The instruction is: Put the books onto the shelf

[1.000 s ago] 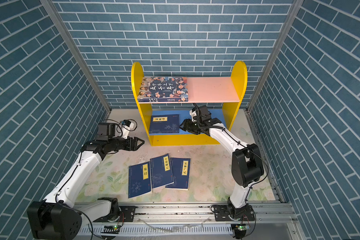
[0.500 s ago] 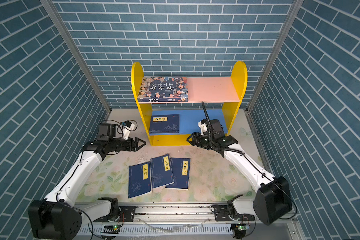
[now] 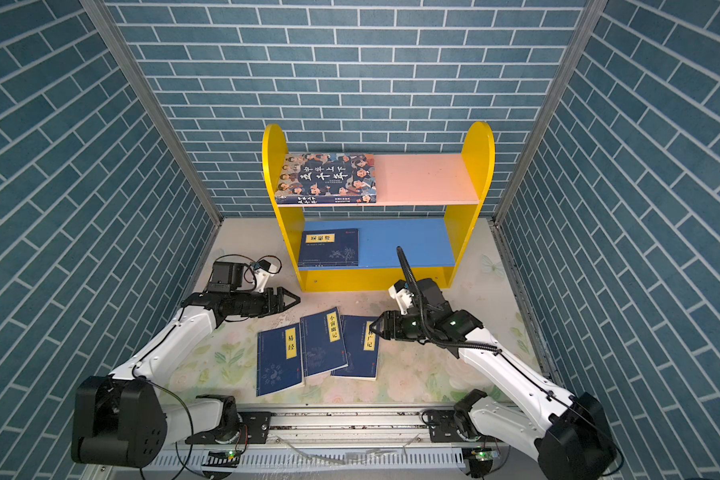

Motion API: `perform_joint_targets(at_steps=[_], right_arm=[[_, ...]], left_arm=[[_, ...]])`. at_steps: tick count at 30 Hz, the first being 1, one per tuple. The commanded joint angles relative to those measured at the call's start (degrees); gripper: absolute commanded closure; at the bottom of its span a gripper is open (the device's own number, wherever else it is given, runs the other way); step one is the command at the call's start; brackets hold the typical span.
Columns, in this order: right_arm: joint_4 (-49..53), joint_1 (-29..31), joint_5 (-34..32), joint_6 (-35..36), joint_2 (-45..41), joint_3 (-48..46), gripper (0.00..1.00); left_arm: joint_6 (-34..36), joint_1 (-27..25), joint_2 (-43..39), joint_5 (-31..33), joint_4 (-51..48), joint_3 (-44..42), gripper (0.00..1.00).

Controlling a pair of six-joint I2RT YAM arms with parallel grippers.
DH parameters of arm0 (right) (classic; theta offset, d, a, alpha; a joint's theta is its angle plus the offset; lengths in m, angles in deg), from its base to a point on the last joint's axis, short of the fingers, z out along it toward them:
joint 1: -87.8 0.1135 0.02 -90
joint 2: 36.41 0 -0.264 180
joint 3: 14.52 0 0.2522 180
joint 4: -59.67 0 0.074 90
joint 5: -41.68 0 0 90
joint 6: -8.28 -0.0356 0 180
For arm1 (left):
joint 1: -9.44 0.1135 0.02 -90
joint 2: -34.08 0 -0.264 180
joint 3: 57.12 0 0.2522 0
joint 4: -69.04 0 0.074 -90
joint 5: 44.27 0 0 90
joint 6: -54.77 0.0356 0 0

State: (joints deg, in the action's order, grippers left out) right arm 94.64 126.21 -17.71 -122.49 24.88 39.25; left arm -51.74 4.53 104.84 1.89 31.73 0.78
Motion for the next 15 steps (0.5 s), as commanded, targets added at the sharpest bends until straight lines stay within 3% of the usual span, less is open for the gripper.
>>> perform_joint_targets(at_steps=[1,4,15], right_arm=[[-12.1,2.1,1.6,-5.9,2.9,-3.1,0.38],[-19.7,3.5,2.1,-8.3,7.1,-4.5,0.38],[-28.8,5.8,2.1,-9.8,26.0,-1.7,0.38]], left_arm=[[-3.9,-0.2,0.9,-2.8,4.8,-2.9,0.2],[-4.7,-1.3,1.0,-2.9,6.1,-4.9,0.2],[-6.9,-8.6,4.7,-1.7,10.3,-9.9,0.18]])
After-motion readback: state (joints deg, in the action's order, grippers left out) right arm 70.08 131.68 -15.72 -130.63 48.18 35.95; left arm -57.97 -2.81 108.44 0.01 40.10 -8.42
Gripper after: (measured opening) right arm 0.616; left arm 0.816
